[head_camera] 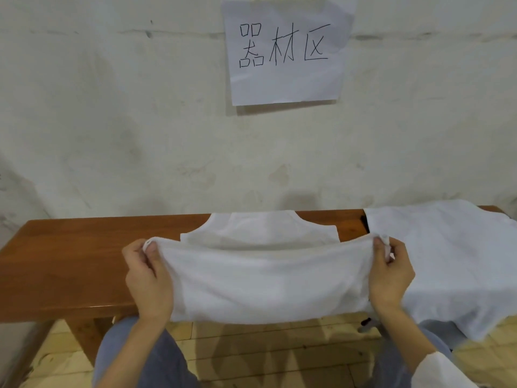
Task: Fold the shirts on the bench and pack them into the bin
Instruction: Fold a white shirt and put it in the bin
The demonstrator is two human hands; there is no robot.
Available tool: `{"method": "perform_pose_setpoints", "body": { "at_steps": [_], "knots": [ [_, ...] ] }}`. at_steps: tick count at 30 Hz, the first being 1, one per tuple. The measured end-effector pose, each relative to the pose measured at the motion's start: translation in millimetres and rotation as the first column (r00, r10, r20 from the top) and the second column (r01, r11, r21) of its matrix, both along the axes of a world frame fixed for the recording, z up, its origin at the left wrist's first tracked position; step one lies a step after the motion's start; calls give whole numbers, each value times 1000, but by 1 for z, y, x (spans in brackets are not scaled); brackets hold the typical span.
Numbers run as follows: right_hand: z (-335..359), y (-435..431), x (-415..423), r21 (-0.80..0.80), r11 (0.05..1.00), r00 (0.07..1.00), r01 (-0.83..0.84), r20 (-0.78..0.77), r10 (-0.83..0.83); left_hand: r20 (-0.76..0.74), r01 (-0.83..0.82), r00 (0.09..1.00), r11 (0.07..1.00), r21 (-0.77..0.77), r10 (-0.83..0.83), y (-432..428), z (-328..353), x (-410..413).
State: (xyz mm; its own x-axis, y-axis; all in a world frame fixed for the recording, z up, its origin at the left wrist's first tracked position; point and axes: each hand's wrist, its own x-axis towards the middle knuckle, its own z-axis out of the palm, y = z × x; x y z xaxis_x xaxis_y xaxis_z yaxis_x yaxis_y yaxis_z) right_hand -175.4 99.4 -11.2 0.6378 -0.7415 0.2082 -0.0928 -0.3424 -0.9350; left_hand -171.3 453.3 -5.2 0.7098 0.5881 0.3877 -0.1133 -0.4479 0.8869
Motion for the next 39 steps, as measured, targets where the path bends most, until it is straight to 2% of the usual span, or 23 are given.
{"method": "perform_pose_setpoints", "body": {
  "at_steps": [4,7,11,15,17,19,22,23,25,27,30,34,35,37,39],
  "knots": [
    [-2,-2,21,-10,1000,1000,-4,-3,4,-26,-32,999,999,32,33,6,0,21],
    [-3,-7,56,-97,994,999,-42,-35,39,-113,-13,993,997,70,21,13,-2,56],
    [-27,-13,103,-212,970,972,-115,-226,66,-327,-1,943,987,161,54,24,-33,102],
    [-54,-18,124,-299,939,912,-172,-409,37,-549,119,835,964,239,33,22,-52,118],
    [-64,-11,119,-402,885,892,-236,-451,33,-509,182,859,895,407,57,15,-60,111],
    [-71,4,106,-505,777,866,-375,-489,101,-467,297,884,770,565,2,0,-71,97],
    [-77,26,83,-463,615,704,-639,-673,226,-582,515,803,639,571,-128,-25,-86,80],
    [-80,29,77,-439,581,654,-686,-722,227,-612,560,777,602,569,-145,-30,-92,74],
    [-82,32,71,-435,535,614,-724,-760,213,-634,594,762,532,603,-131,-32,-100,65],
    [-84,29,68,-444,496,591,-746,-785,187,-660,608,744,515,605,-103,-27,-102,59],
    [-84,25,70,-430,486,563,-761,-810,165,-682,626,723,519,583,-106,-20,-100,58],
    [-68,29,72,-317,497,454,-808,-872,181,-667,644,721,534,547,-188,-20,-89,52],
    [-64,31,70,-324,485,462,-812,-865,196,-656,651,726,513,559,-206,-21,-87,48],
    [-57,36,55,-402,440,541,-803,-802,254,-610,662,741,462,590,-282,-22,-83,31],
    [-55,43,28,-459,392,595,-797,-709,379,-452,610,789,450,651,-416,-24,-89,10]
  ]
}}
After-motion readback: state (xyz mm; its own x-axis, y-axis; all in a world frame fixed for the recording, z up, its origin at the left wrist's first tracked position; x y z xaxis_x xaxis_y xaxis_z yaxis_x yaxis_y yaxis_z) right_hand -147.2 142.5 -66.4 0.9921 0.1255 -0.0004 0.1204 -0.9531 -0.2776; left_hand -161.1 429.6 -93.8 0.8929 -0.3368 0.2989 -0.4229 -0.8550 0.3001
